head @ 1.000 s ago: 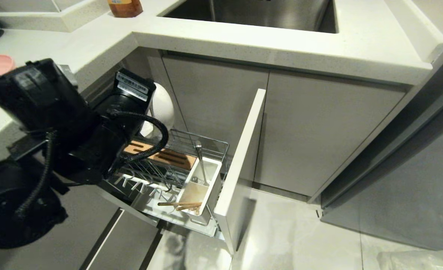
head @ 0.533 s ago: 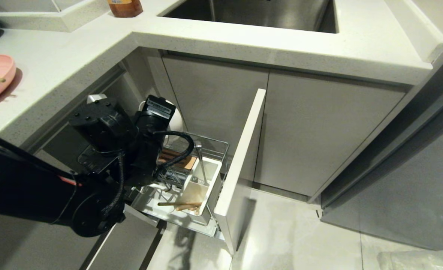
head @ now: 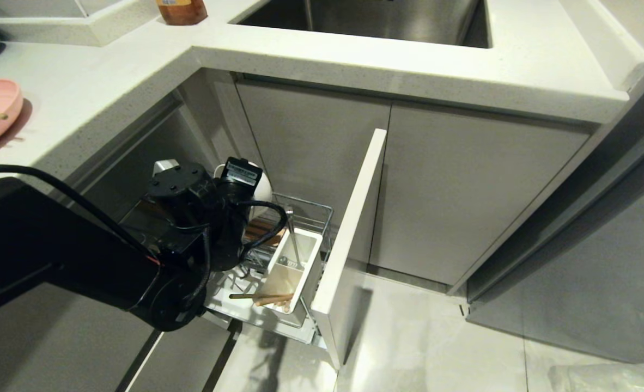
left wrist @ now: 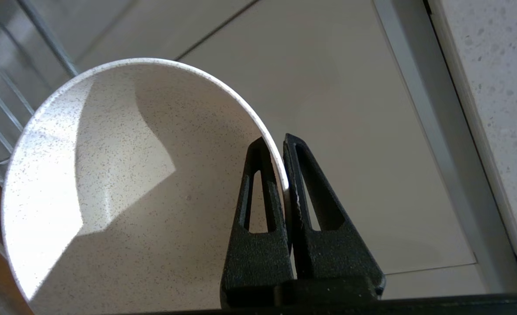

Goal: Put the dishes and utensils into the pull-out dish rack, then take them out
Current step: Pick up the bowl and place it in the cupboard

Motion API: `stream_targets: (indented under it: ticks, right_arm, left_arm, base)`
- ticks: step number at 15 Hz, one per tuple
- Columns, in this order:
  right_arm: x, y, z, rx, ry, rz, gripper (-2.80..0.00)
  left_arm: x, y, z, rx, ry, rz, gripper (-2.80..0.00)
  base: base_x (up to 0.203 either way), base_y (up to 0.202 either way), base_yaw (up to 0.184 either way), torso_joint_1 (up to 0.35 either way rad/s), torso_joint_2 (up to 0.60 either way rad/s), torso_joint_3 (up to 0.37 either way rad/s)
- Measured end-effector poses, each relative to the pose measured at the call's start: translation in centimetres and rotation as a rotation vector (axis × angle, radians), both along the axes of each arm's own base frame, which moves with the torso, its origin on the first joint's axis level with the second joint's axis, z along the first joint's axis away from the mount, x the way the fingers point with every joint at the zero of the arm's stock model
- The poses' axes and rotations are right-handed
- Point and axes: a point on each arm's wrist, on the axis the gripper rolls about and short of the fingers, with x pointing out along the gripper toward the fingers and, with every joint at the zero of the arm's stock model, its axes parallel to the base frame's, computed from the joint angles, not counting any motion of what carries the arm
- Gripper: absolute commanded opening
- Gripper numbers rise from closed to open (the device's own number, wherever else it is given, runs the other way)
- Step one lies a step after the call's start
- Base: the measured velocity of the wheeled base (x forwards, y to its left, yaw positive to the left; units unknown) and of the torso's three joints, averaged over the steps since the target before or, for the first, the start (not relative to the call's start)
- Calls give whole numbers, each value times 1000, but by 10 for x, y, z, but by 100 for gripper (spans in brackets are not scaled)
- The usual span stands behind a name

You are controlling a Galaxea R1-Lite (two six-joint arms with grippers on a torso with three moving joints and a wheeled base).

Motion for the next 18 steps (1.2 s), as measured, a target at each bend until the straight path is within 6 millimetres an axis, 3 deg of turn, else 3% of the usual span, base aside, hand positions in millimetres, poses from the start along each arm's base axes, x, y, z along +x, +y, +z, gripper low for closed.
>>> stream_targets:
  ticks: [12,18]
  right_arm:
    - [0,0,0,0,0,1,-280]
    - [0,0,0,0,0,1,-280]
  left_arm:
    - [27,4,-23,-52,-11,-39,-280]
    - [34,5,-24,-82,-39,-37,-280]
  base:
    - [0,0,0,0,0,0]
    - [0,0,0,0,0,0]
